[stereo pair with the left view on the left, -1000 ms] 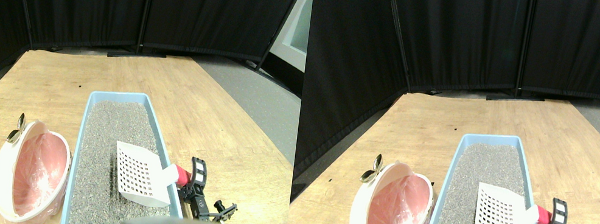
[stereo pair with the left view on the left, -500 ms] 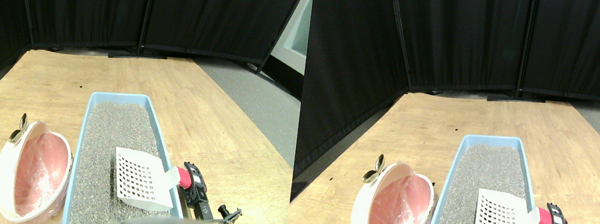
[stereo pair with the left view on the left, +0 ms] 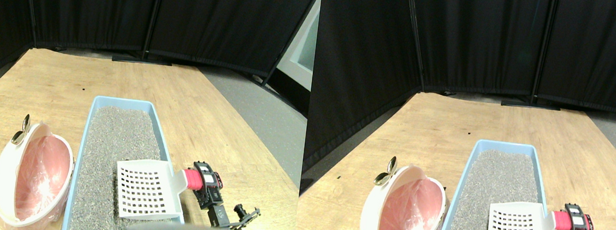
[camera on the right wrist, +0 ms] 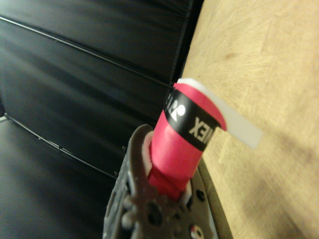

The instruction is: Scoop (unimanual)

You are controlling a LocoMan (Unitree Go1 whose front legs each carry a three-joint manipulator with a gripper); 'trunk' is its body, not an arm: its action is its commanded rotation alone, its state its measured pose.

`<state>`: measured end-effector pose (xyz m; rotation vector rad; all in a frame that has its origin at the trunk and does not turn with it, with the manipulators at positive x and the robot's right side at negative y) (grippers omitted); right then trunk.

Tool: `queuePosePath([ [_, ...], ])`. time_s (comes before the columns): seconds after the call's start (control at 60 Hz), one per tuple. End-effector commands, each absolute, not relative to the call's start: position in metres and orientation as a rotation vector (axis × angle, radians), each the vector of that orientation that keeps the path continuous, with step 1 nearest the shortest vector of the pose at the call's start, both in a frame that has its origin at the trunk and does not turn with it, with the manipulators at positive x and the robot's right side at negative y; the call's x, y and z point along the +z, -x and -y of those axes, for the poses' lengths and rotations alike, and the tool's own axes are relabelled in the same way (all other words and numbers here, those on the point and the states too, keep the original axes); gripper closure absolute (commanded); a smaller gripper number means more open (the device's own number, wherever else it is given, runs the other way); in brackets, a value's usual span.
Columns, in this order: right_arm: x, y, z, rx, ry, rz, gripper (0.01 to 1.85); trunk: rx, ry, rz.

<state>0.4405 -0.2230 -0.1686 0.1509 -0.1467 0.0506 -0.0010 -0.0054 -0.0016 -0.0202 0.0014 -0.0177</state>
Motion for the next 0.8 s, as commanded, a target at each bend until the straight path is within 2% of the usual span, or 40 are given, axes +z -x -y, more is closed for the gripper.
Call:
queuePosePath([
  [0.017,-0.15,-0.446,0.227,0.071,-0.116,0.245,1.8,-0.01,0.057,-0.005],
  [0.217,-0.135,-0.457,0.228,0.119,-0.047,0.284,1.8,0.002,0.073,-0.002],
  [0.25,-0.132,-0.459,0.228,0.148,-0.009,0.315,1.8,0.004,0.076,0.0],
  [0.317,-0.126,-0.46,0.226,0.13,0.0,0.299,1.8,0.008,0.083,0.002],
  [0.55,-0.102,-0.479,0.221,0.214,0.1,0.291,1.8,0.027,0.11,0.007],
  [0.8,-0.096,-0.494,0.219,0.267,0.173,0.264,1.8,0.045,0.133,0.009],
])
